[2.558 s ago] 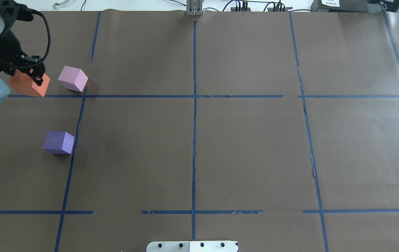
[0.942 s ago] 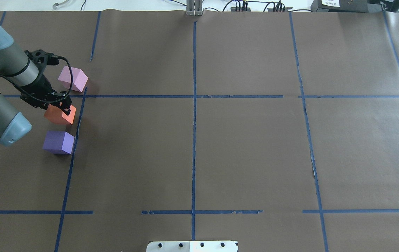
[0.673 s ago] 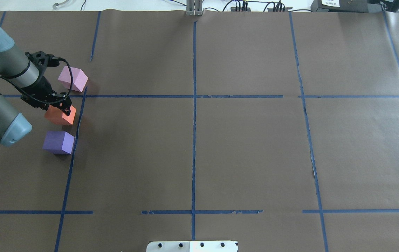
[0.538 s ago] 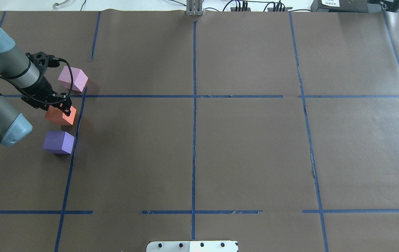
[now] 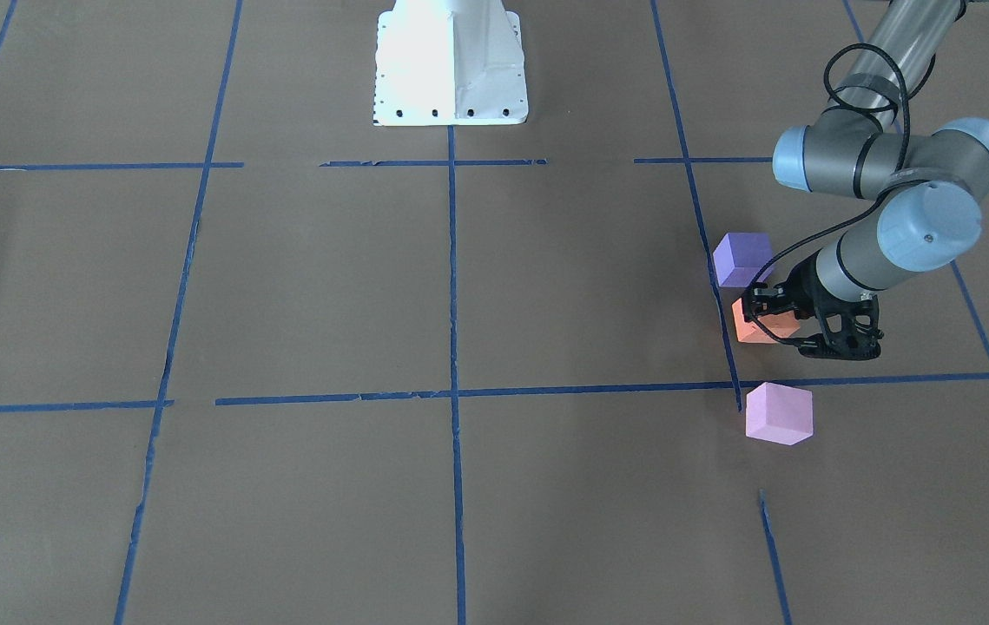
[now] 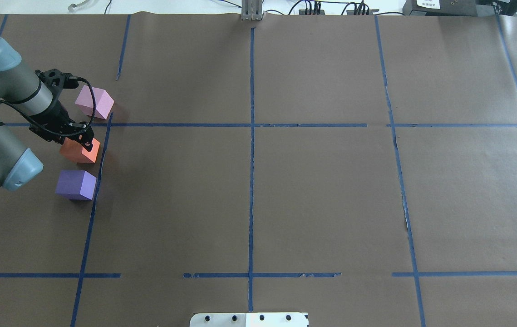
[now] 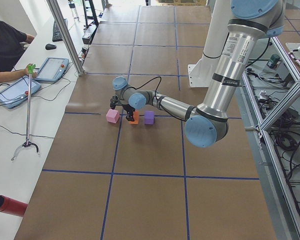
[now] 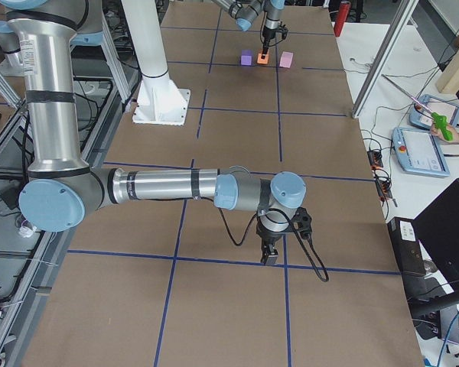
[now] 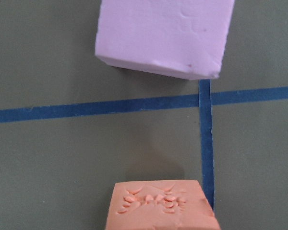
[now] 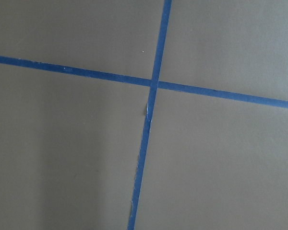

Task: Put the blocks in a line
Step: 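Lower the orange cube between the pink and purple cubes with the left gripper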

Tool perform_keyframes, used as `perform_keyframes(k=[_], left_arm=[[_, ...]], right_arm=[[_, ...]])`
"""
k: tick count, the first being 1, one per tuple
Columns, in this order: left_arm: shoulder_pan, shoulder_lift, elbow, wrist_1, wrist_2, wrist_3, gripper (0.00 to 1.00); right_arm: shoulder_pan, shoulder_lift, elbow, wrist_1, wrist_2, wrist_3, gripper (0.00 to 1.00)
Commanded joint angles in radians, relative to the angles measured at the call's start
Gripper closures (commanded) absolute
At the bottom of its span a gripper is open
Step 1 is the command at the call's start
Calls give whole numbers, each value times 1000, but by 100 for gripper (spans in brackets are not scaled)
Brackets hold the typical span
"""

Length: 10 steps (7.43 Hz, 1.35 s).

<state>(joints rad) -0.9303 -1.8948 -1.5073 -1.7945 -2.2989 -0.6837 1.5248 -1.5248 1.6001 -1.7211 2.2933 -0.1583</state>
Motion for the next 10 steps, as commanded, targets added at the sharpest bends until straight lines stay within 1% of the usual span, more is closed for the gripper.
perform_keyframes(k=[1, 2, 6, 7, 8, 9, 10], left_arm=[[1, 0, 7, -11, -1, 10, 11], [-1, -1, 7, -20, -1, 6, 0], [-4, 0, -1, -19, 1, 7, 0], [-28, 3, -5, -17, 4, 12, 0], [-76, 6, -33, -5, 0, 33, 0], [-106, 20, -92, 30, -4, 36, 0], [-146, 29, -152, 106, -7, 42, 0]], right_arm=[[0, 0, 0, 0, 0, 0, 0], [0, 0, 0, 0, 0, 0, 0], [0, 0, 0, 0, 0, 0, 0], [0, 0, 0, 0, 0, 0, 0], [0, 0, 0, 0, 0, 0, 0], [0, 0, 1, 0, 0, 0, 0], [0, 0, 0, 0, 0, 0, 0]])
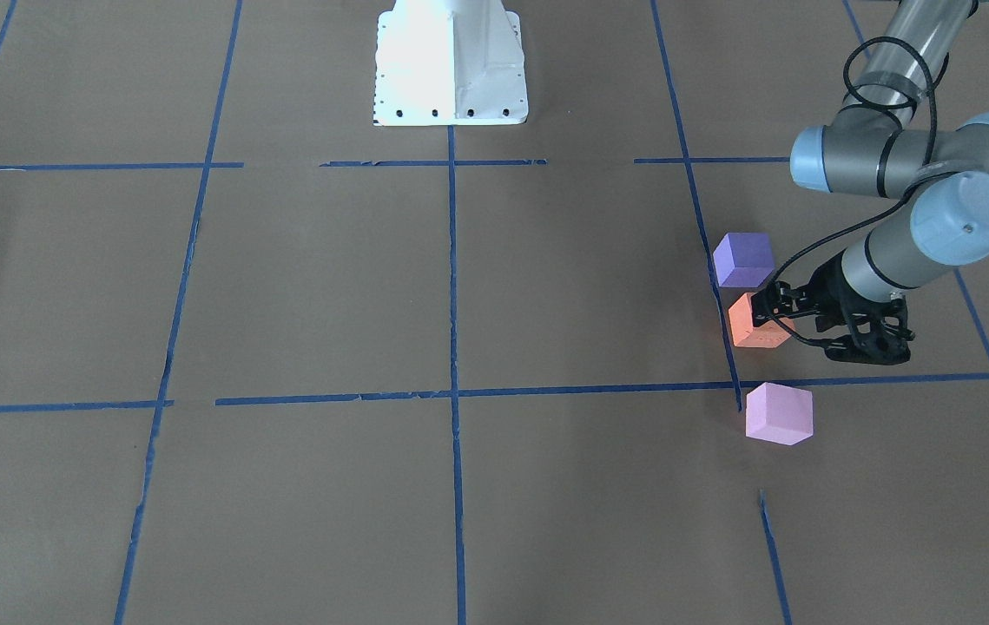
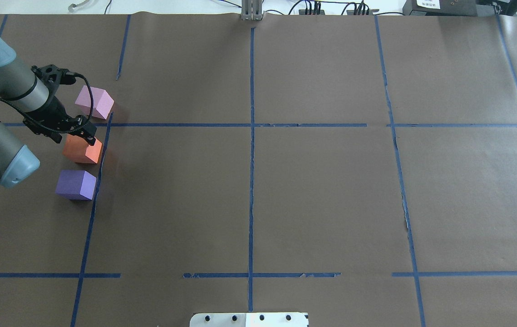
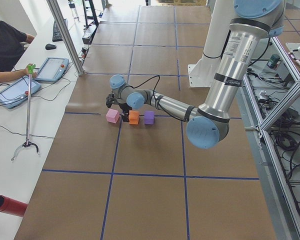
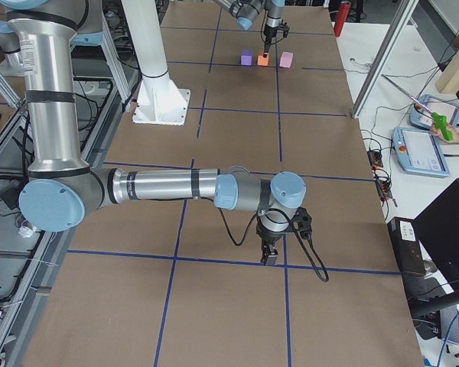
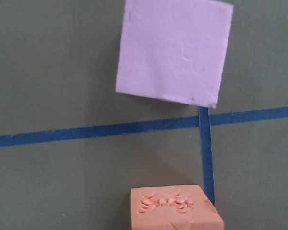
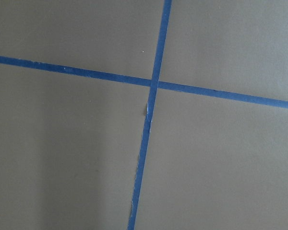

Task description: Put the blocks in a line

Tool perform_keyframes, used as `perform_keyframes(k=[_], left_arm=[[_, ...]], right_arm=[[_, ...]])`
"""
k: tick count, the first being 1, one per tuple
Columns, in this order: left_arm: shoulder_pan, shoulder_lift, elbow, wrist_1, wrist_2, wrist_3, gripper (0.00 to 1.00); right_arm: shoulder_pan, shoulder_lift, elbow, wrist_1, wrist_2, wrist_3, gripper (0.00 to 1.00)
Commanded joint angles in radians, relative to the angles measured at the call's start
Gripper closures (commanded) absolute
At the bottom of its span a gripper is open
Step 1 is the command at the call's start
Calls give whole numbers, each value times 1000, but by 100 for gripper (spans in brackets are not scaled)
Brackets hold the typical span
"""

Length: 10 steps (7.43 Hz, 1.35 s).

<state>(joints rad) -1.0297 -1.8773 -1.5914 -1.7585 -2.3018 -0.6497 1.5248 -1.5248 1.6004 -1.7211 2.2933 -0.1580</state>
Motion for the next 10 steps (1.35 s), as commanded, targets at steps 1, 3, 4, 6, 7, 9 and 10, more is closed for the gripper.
perform_keyframes(k=[1, 3, 4, 6, 7, 9, 10], left_arm=[[-96, 17, -120, 183, -4, 92, 0], [-235, 27, -147, 376, -2, 400, 0], [-330, 97, -145, 392, 1, 571, 0], [-516, 220, -96, 389, 5, 868, 0], [-568, 233, -38, 389, 5, 974, 0], [-609, 279, 20, 387, 4, 1018, 0], [-607, 285, 25, 387, 2, 1010, 0]], right_arm=[[0, 0, 0, 0, 0, -2, 0], [0, 0, 0, 0, 0, 0, 0], [0, 0, 0, 0, 0, -2, 0], [0, 0, 1, 0, 0, 0, 0], [0, 0, 0, 0, 0, -2, 0], [0, 0, 0, 0, 0, -2, 0], [0, 0, 0, 0, 0, -2, 0]])
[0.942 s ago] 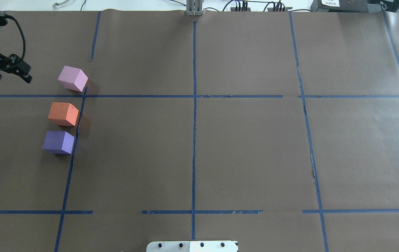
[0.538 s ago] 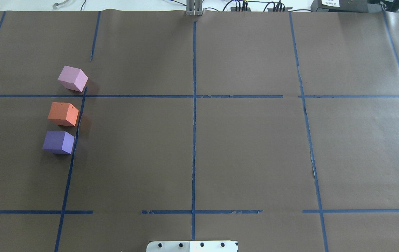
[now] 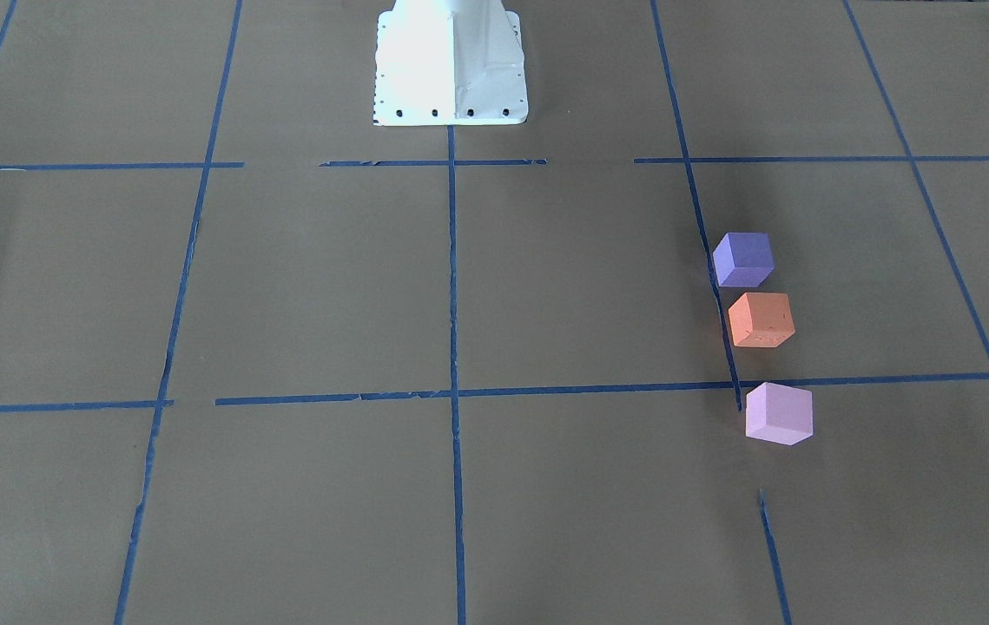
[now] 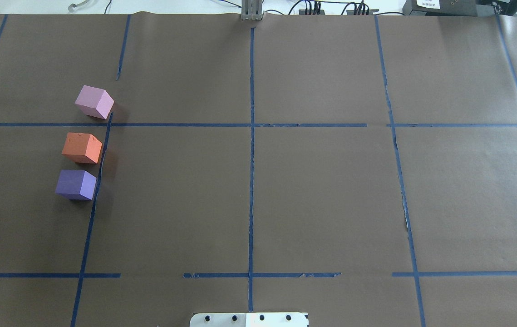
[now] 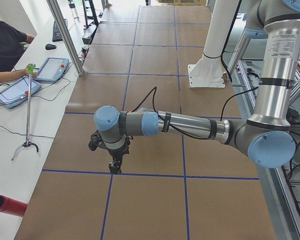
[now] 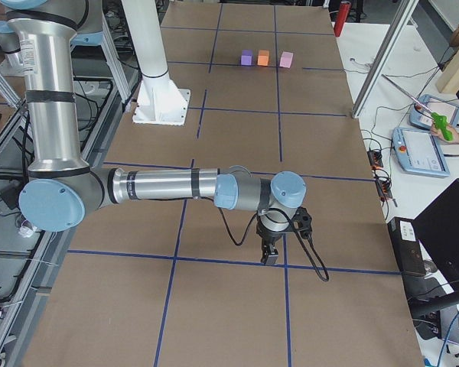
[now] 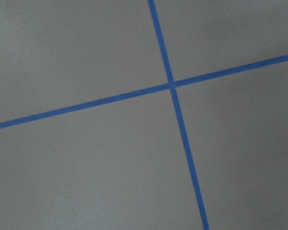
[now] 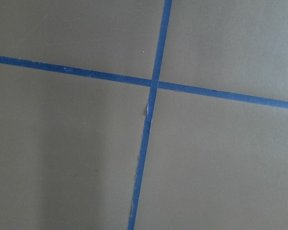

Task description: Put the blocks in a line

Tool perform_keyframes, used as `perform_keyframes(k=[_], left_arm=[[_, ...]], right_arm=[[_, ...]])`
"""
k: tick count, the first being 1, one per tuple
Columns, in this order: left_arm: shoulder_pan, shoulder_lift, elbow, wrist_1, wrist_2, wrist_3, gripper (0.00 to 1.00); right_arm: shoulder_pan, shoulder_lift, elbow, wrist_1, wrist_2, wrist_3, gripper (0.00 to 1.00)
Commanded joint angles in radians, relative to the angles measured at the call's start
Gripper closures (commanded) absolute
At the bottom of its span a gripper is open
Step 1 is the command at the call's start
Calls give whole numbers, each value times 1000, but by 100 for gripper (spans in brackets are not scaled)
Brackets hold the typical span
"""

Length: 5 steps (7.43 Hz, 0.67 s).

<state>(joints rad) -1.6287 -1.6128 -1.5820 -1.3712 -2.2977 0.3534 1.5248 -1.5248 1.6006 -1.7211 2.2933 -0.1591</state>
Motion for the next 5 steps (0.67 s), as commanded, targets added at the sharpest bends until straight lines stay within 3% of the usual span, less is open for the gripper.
perform_keyframes(k=[1, 5], left_arm=[[-7, 19, 14, 0, -2, 6, 0], [-2, 16, 20, 1, 1, -36, 0]], right_arm=[[0, 0, -1, 0, 0, 0, 0], [0, 0, -1, 0, 0, 1, 0]])
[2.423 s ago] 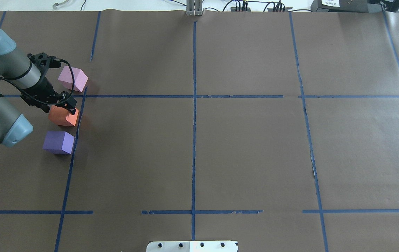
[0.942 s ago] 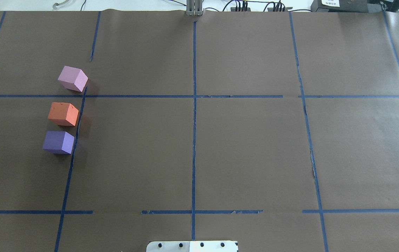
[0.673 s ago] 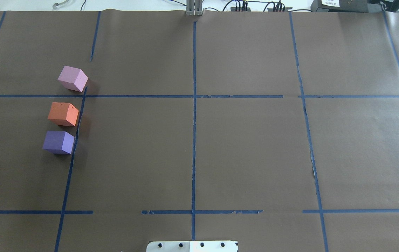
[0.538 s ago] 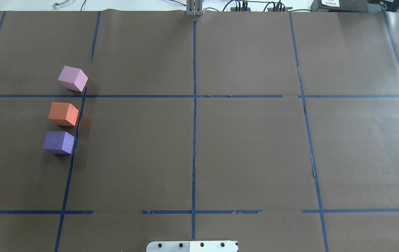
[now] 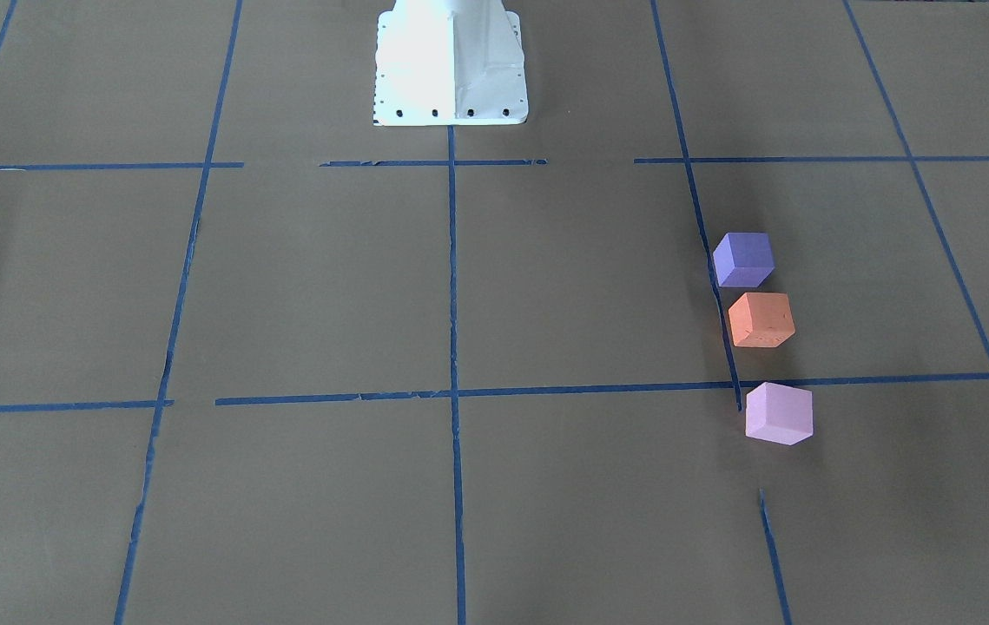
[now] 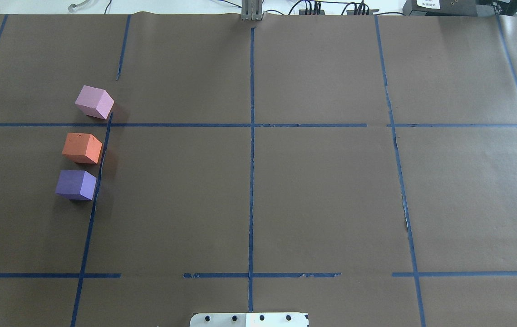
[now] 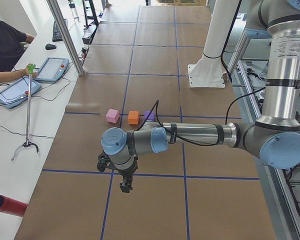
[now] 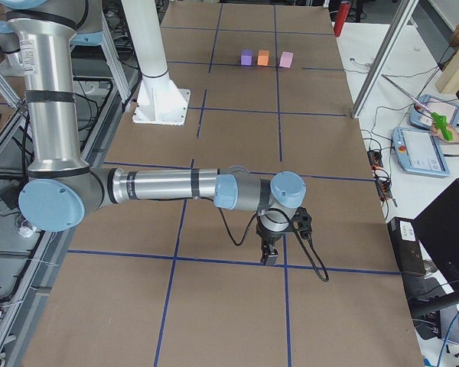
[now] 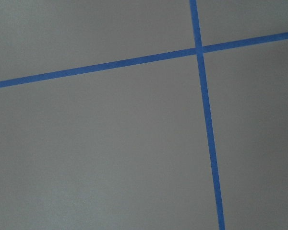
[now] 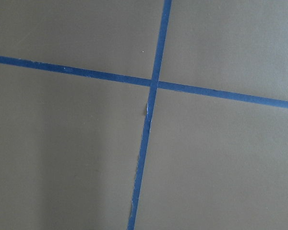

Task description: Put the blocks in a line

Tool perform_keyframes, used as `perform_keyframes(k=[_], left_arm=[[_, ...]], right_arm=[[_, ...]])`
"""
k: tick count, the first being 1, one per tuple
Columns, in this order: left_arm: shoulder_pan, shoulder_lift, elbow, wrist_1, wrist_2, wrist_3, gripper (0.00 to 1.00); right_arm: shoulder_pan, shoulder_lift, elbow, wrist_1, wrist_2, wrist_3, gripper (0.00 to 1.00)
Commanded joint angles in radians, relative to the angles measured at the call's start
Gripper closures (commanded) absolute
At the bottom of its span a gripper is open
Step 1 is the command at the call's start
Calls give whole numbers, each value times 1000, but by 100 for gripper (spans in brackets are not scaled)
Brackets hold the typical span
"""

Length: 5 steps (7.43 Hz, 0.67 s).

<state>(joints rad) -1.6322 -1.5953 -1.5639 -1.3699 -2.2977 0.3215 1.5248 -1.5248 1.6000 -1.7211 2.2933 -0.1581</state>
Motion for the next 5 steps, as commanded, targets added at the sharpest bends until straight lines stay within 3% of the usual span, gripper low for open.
perform_keyframes(k=[1, 5], left_arm=[[3, 0, 4, 0, 1, -4, 0], [3, 0, 4, 6, -11, -36, 0]], right_arm=[[0, 0, 0, 0, 0, 0, 0], [0, 0, 0, 0, 0, 0, 0]])
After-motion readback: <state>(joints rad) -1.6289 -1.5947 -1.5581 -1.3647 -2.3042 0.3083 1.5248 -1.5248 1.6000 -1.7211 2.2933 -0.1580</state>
